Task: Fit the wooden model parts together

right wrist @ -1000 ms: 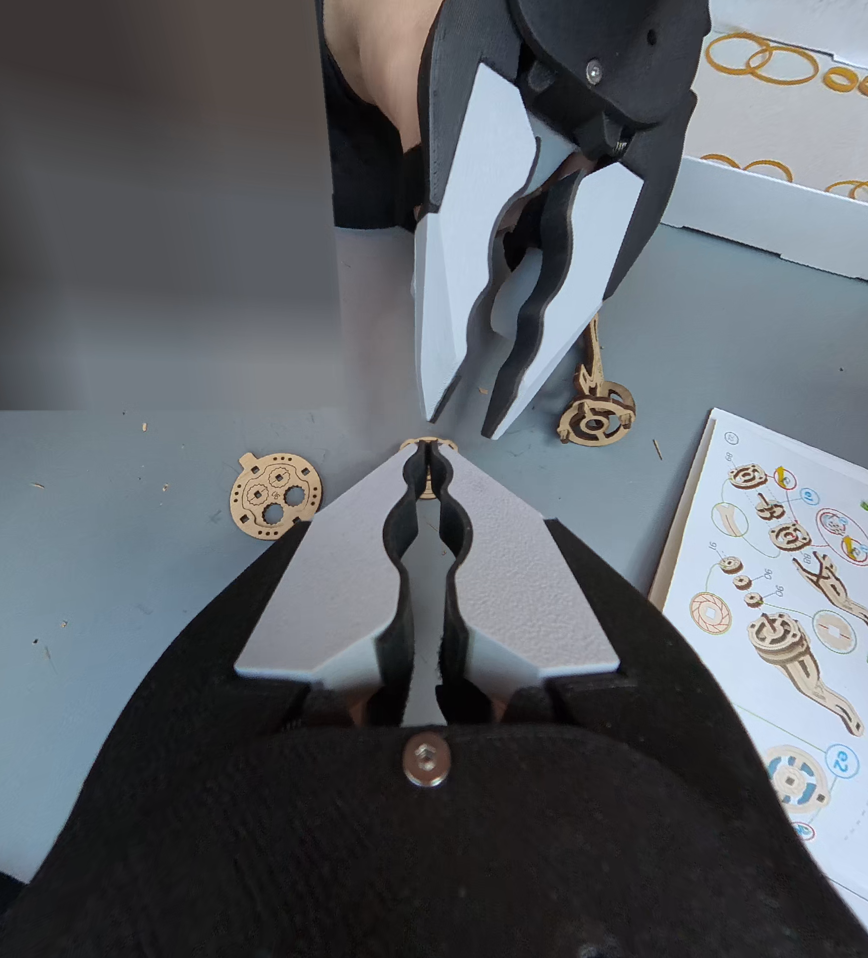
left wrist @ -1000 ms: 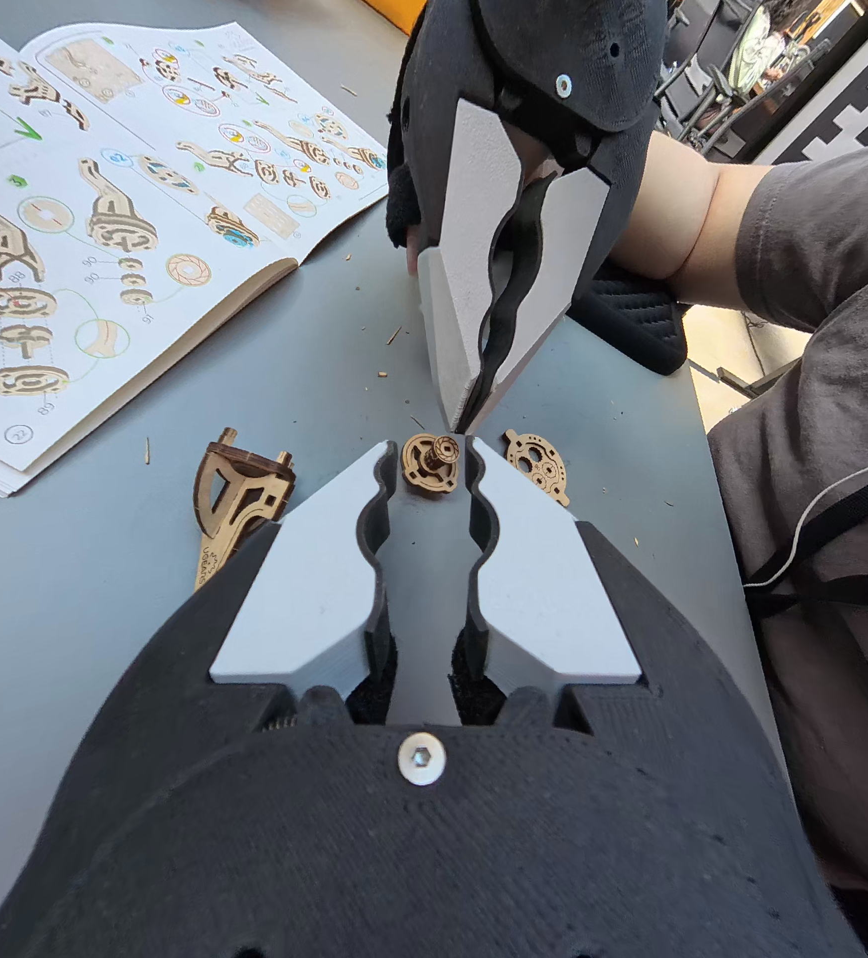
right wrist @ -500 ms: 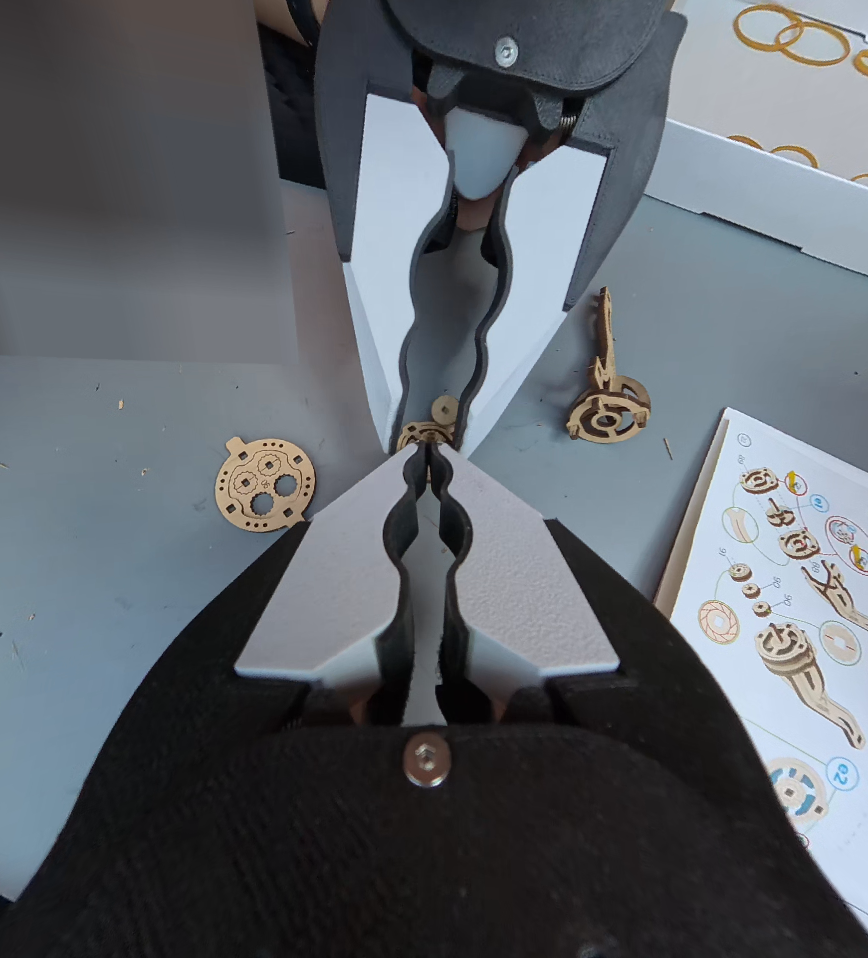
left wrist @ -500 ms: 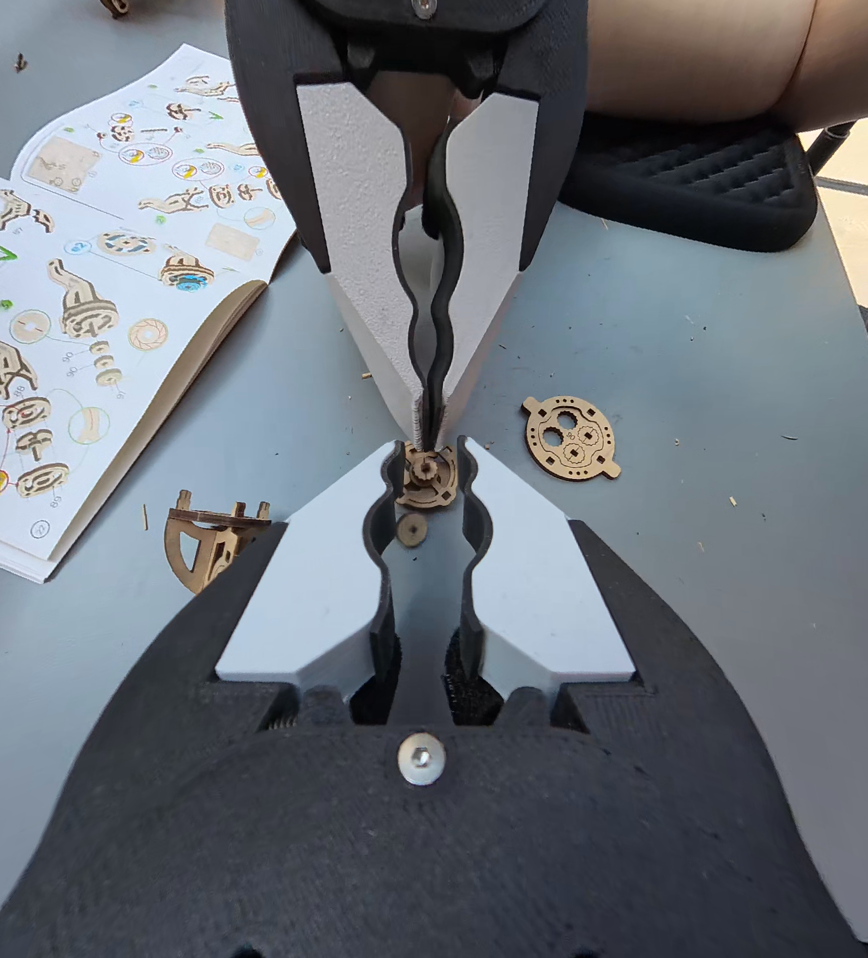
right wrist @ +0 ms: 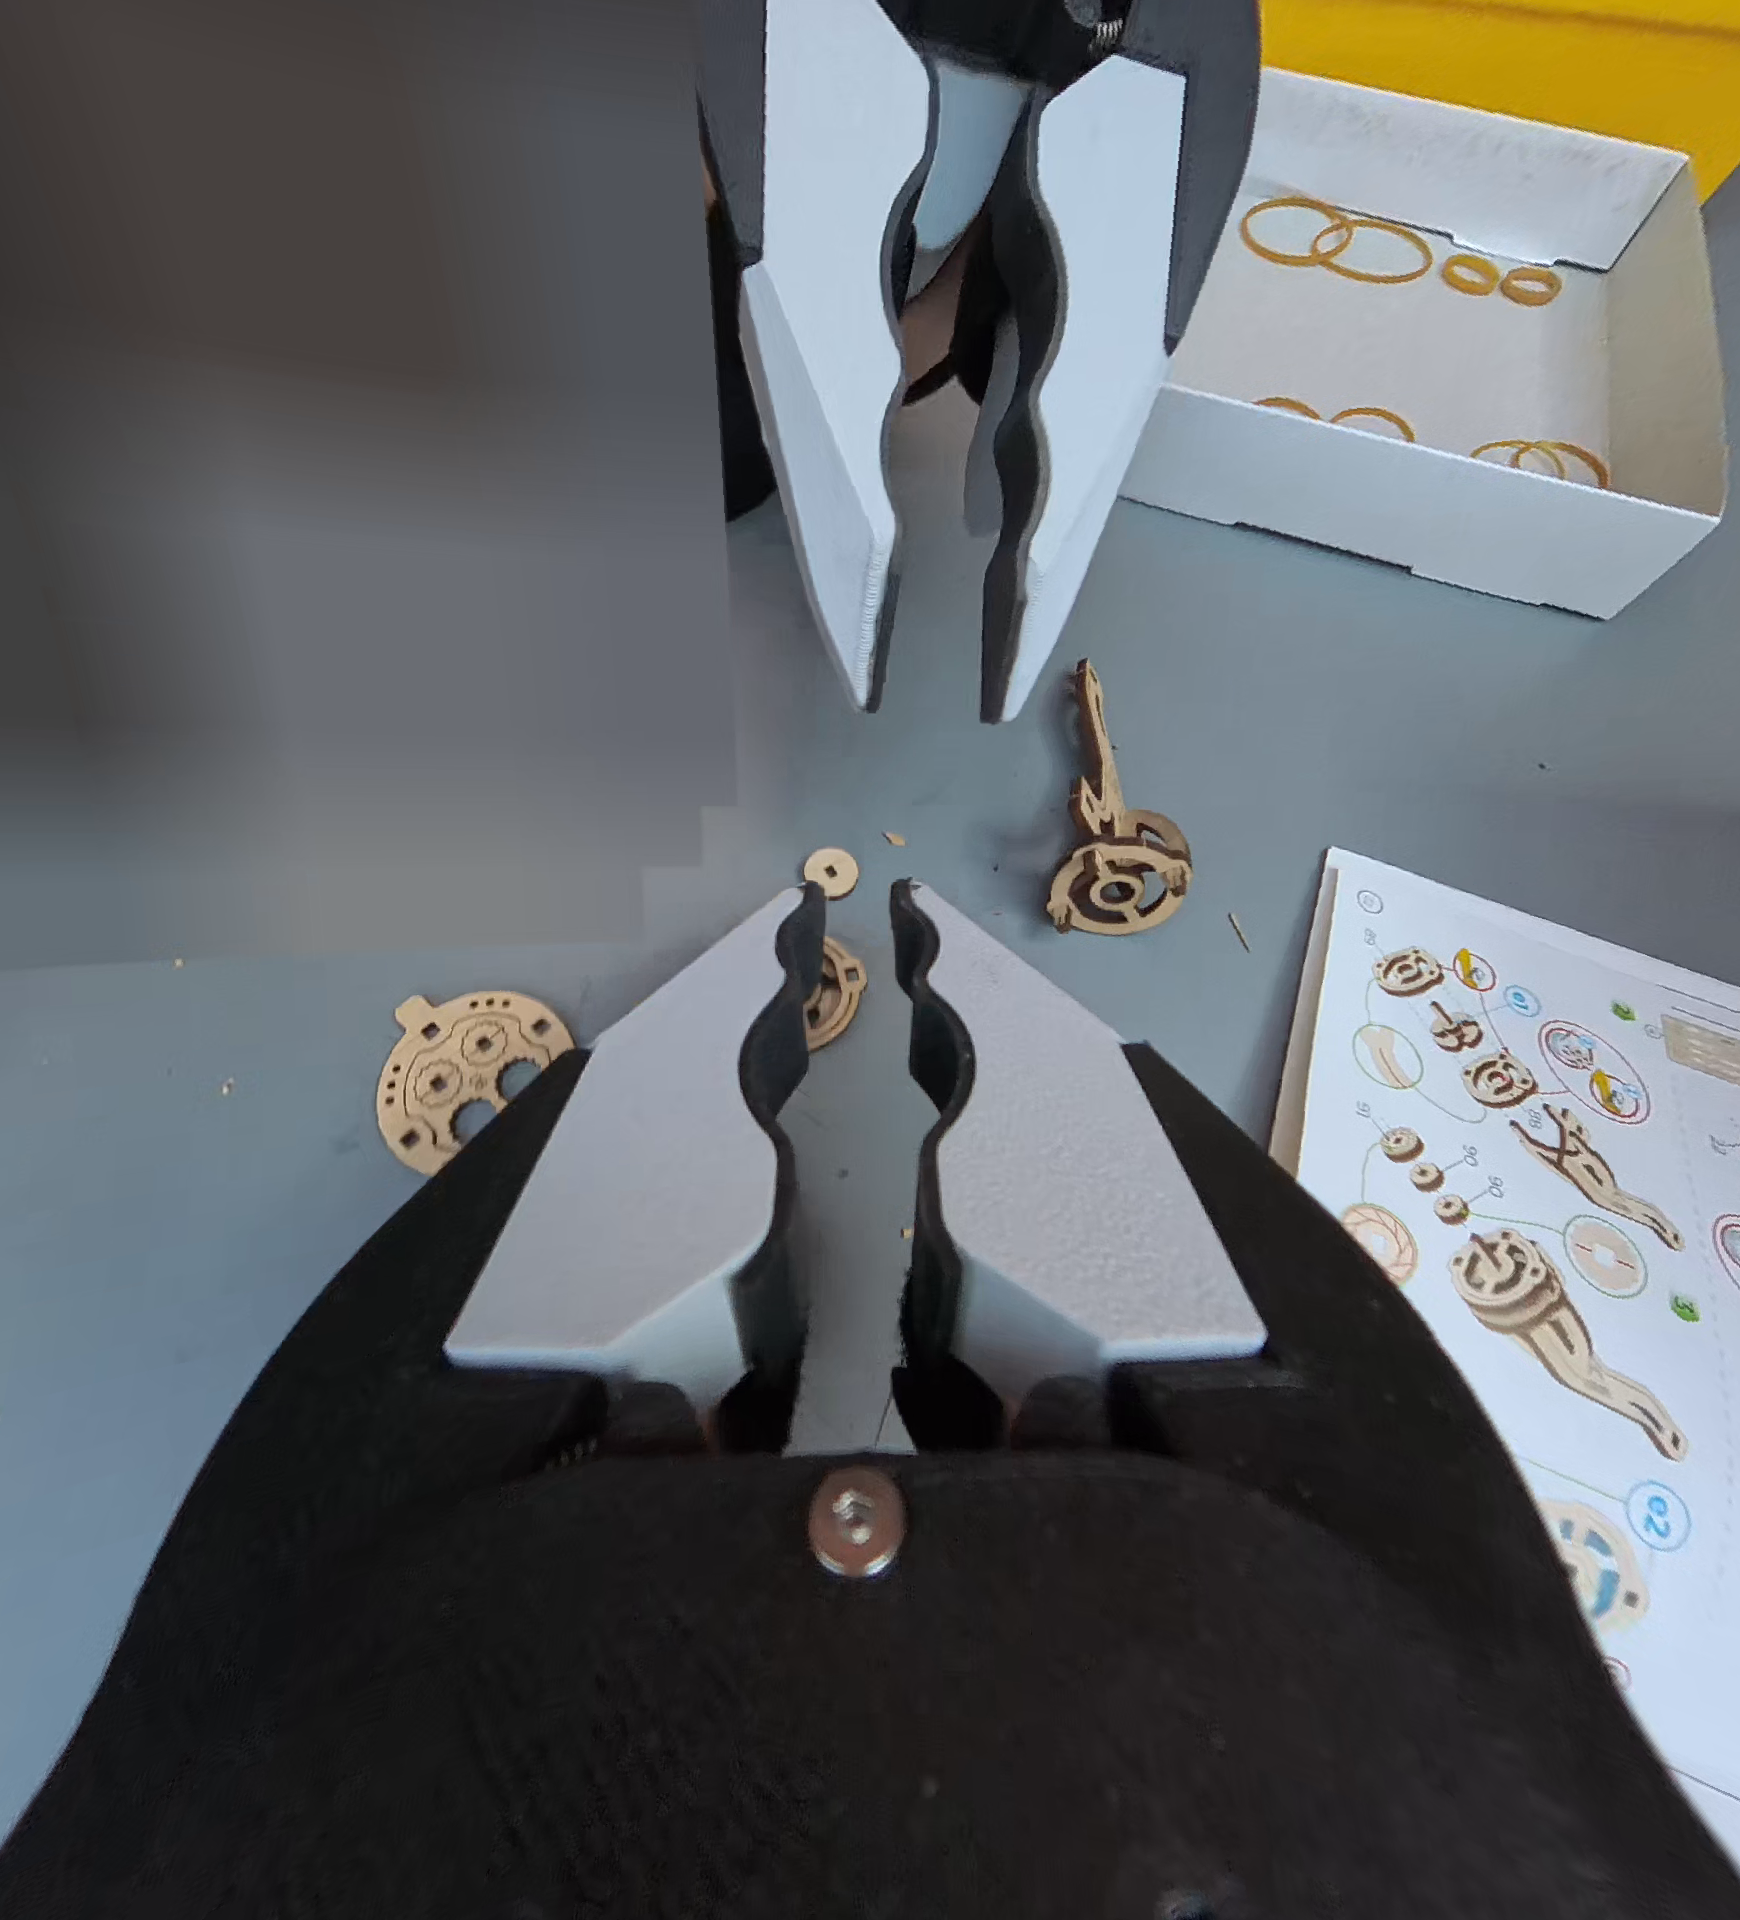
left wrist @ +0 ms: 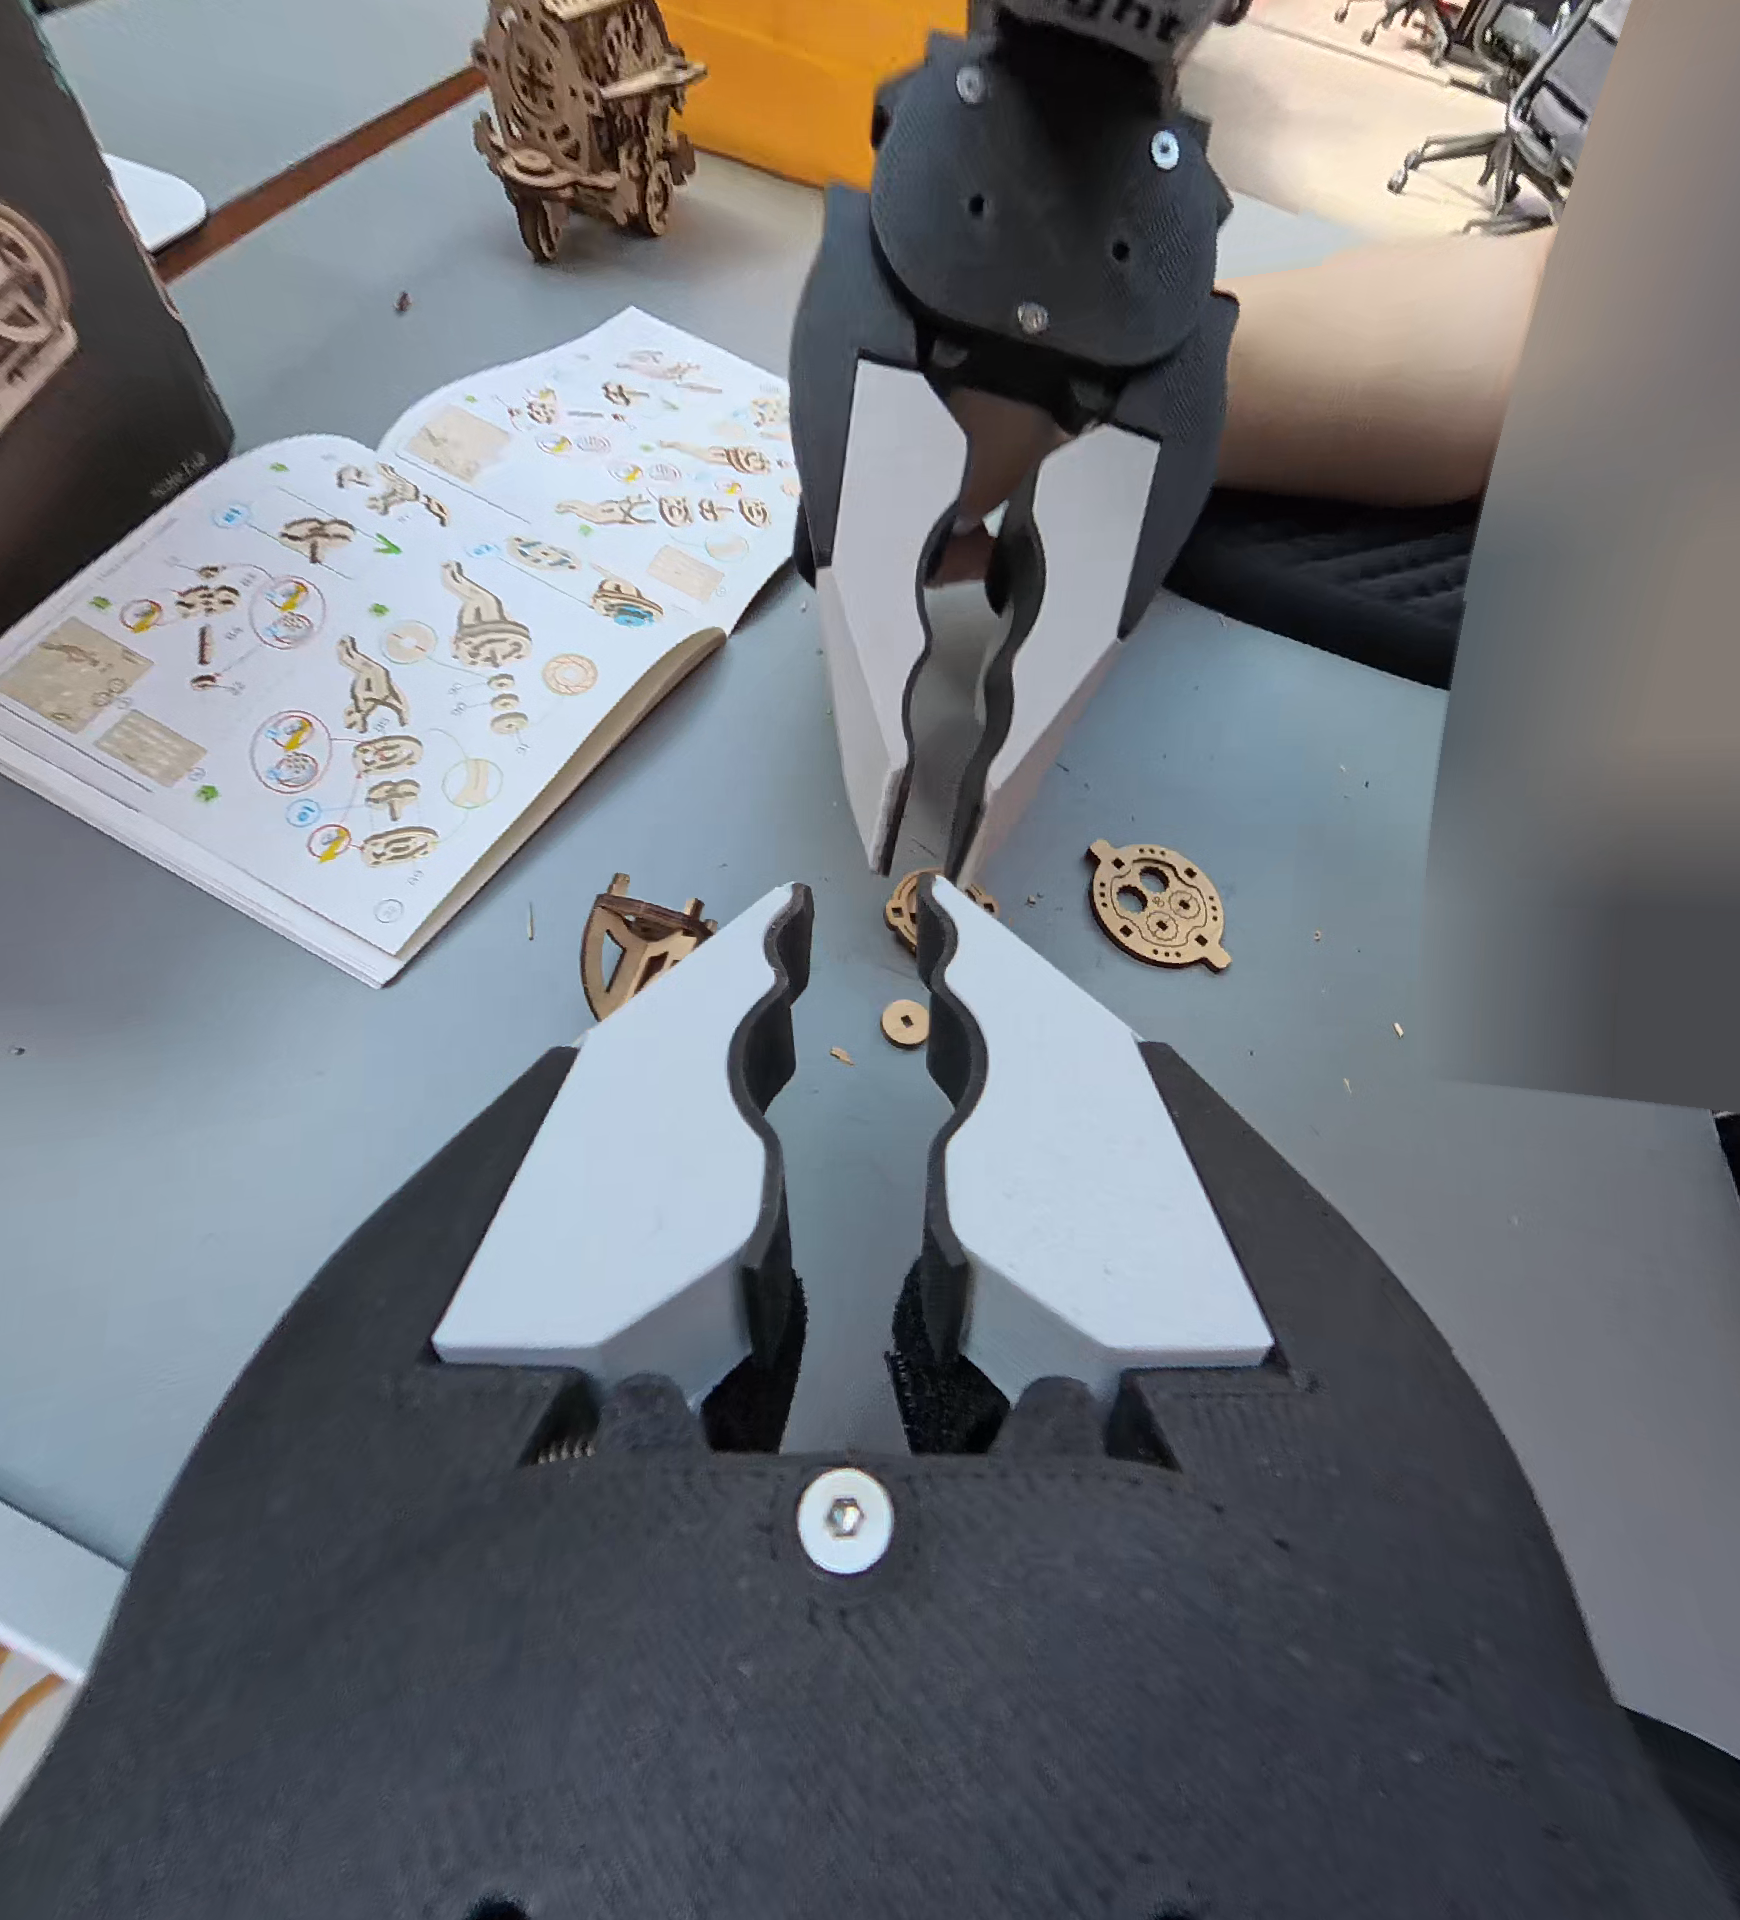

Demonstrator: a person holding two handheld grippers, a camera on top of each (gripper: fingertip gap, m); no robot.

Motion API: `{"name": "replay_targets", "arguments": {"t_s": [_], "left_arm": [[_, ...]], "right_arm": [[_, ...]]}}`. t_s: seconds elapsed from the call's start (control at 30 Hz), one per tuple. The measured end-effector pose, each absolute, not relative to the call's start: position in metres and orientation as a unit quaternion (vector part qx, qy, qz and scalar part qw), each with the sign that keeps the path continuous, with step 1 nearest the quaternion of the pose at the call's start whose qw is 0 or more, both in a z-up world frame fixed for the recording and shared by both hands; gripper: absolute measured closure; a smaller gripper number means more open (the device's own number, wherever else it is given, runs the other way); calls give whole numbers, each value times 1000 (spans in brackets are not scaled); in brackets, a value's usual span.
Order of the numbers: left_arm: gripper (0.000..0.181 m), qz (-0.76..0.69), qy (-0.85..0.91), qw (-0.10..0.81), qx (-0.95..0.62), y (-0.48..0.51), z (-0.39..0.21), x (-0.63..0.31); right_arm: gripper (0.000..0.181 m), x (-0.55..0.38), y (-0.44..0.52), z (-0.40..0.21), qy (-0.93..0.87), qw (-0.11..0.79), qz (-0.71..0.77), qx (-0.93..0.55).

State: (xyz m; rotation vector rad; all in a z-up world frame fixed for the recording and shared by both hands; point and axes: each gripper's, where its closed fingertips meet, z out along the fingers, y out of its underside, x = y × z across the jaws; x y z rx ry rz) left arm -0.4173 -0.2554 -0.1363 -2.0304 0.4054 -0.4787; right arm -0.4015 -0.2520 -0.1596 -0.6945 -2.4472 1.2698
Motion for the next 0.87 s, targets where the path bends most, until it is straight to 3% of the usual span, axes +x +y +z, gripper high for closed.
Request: {"name": "replay_targets", "arguments": {"t_s": [0.37,0.63,0.73,0.87], "left_arm": [[167,-219,118,542,-803,-255,-112,-437],[158,-208,137,574,-780,-260,-95,-437],[155,-200,175,589,-763,-266,-86,-428],[157,-222,240,579,-747,-273,-91,-398]], "right_arm": [[163,-414,-274,-195,-886,172,312,-298],[170,-421,-271,-172,-841,131,386,-355],[170,-421,-262,-128,-748,53,515,-417],[170,-389,-267,-94,-622,-173,632,-429]]}}
